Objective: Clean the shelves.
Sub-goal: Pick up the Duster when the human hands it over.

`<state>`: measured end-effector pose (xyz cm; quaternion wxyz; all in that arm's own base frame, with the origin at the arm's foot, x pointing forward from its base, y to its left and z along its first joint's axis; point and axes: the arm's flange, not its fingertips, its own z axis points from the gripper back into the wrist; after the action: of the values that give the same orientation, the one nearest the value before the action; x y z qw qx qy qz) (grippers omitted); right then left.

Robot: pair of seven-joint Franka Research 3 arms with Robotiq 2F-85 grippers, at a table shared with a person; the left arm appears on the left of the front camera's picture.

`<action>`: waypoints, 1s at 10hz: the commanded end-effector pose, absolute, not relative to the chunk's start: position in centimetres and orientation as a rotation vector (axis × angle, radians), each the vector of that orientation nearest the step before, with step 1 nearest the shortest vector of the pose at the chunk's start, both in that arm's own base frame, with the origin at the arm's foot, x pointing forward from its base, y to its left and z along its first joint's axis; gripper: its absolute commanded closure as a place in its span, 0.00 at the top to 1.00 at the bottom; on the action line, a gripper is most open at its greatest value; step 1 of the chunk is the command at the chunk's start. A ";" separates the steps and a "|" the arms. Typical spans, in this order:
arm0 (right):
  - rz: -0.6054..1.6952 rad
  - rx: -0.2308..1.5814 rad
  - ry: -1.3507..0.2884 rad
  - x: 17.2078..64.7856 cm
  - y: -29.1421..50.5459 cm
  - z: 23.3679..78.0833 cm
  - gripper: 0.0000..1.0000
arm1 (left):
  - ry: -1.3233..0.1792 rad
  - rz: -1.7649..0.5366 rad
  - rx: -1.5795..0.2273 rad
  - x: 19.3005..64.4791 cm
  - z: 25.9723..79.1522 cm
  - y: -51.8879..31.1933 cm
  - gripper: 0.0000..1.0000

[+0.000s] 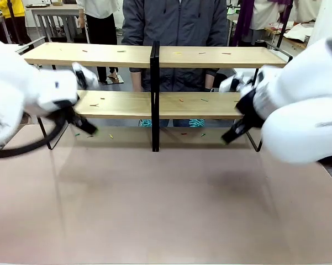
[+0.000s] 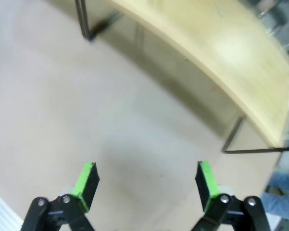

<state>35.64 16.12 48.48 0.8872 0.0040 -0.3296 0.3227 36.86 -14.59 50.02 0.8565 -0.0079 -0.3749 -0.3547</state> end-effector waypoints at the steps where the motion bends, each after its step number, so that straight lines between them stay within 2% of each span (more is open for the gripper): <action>1: 0.692 -0.011 -0.876 23.4 11.9 53.9 1.00 | -0.985 -0.822 -0.010 22.9 52.8 -9.5 1.00; 2: 0.630 -0.028 -0.966 21.0 11.3 54.1 1.00 | -1.010 -0.763 -0.025 21.0 52.6 -8.8 1.00; 3: 0.669 0.001 -0.785 32.6 15.3 54.2 1.00 | -0.904 -0.776 -0.004 33.7 55.8 -13.8 1.00; 4: 0.658 -0.004 -0.890 29.0 14.2 59.0 1.00 | -0.904 -0.776 -0.004 33.7 55.8 -13.8 1.00; 5: 0.603 -0.051 -0.842 30.8 15.4 58.0 1.00 | -0.996 -0.775 -0.007 29.0 61.0 -12.1 1.00; 7: 0.528 0.049 -0.899 30.5 14.0 59.8 1.00 | -1.019 -0.688 -0.107 28.5 62.2 -10.7 1.00; 10: 0.501 0.027 -0.917 29.7 13.6 61.1 1.00 | -1.065 -0.379 -0.232 27.1 62.7 -8.7 1.00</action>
<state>29.82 13.27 61.09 0.8652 0.0220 -0.4368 0.2451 27.92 -8.26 64.00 0.8347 -0.0860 -0.4943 -0.2270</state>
